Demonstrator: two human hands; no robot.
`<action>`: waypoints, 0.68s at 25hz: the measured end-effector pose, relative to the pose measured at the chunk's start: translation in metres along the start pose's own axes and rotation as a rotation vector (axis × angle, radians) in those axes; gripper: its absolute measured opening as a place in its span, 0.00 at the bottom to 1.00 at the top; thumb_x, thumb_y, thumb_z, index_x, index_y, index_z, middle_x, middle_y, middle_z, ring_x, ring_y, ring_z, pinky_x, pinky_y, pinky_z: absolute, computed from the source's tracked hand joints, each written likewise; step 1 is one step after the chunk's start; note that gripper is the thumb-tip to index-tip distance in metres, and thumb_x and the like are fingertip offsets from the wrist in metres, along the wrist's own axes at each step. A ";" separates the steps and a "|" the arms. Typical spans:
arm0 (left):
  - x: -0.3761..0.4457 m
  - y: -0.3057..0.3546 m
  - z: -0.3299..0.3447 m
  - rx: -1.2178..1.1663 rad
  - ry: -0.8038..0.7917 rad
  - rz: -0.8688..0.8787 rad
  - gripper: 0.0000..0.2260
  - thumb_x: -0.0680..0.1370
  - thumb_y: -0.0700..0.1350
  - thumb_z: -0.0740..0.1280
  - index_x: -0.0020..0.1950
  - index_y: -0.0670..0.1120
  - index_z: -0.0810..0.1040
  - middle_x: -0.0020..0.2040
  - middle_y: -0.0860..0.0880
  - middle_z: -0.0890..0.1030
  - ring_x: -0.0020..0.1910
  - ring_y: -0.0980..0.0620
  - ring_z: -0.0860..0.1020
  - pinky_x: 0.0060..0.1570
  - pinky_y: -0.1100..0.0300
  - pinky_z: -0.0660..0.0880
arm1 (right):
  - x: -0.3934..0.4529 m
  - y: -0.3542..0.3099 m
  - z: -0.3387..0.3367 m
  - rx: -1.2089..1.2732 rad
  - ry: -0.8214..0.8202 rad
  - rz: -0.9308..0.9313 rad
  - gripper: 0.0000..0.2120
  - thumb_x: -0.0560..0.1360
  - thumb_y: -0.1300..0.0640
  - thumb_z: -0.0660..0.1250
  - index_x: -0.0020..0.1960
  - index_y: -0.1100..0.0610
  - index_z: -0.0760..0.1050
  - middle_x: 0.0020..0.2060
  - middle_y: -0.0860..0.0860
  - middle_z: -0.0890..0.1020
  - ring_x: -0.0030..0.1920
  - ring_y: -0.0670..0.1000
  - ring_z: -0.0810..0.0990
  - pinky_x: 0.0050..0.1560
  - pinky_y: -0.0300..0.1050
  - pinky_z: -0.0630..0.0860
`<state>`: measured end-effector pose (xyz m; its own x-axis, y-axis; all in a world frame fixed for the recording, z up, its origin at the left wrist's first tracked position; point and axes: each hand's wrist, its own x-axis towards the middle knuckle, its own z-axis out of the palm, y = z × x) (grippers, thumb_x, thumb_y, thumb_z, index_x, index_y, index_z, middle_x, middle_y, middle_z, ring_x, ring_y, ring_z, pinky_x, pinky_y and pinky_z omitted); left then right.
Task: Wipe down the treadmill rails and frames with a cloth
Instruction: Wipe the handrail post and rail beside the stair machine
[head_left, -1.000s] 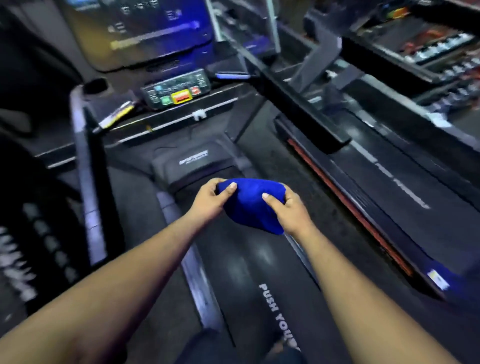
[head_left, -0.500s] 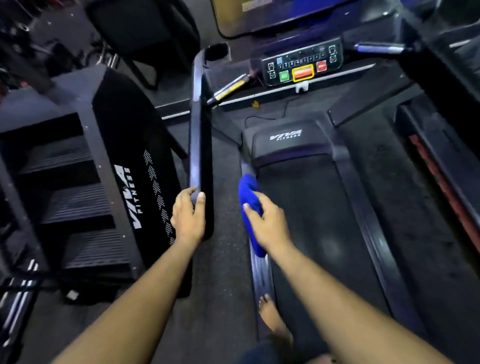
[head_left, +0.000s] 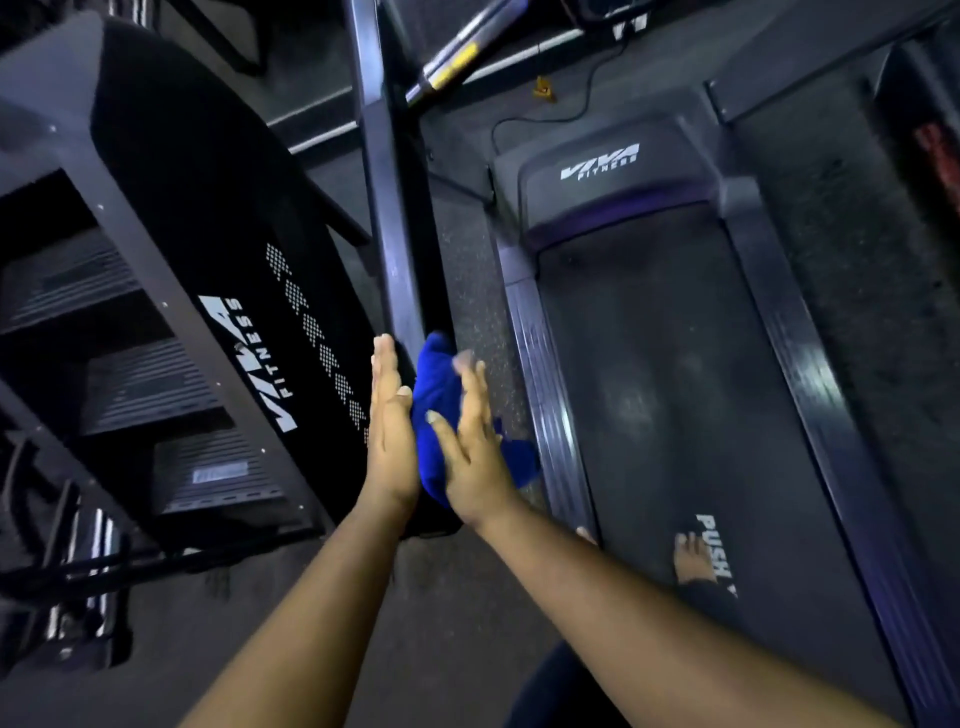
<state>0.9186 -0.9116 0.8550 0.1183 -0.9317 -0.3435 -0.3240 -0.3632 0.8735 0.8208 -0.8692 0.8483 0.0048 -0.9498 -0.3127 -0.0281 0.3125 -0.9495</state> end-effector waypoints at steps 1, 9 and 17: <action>0.002 -0.003 -0.002 -0.043 -0.024 0.011 0.23 0.78 0.62 0.53 0.74 0.69 0.60 0.80 0.58 0.55 0.79 0.55 0.55 0.78 0.48 0.51 | 0.001 -0.001 0.002 0.047 -0.023 -0.011 0.35 0.76 0.33 0.51 0.79 0.39 0.44 0.80 0.41 0.47 0.79 0.43 0.44 0.77 0.49 0.43; -0.007 0.012 0.008 0.313 0.054 0.211 0.27 0.80 0.54 0.49 0.78 0.50 0.48 0.81 0.48 0.50 0.80 0.55 0.48 0.79 0.46 0.47 | 0.063 0.017 0.004 0.307 -0.084 0.208 0.41 0.74 0.30 0.60 0.80 0.47 0.53 0.80 0.46 0.56 0.79 0.44 0.53 0.80 0.50 0.48; -0.006 0.024 0.011 0.423 0.078 0.098 0.35 0.76 0.73 0.44 0.79 0.58 0.47 0.80 0.65 0.45 0.80 0.59 0.45 0.77 0.40 0.40 | 0.179 -0.038 -0.001 0.011 0.018 -0.077 0.34 0.79 0.43 0.53 0.80 0.57 0.52 0.80 0.54 0.55 0.80 0.53 0.52 0.79 0.53 0.48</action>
<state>0.8997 -0.9150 0.8738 0.1332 -0.9652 -0.2252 -0.6910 -0.2533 0.6770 0.8219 -1.0515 0.8287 -0.0119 -0.9711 -0.2384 -0.0175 0.2386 -0.9710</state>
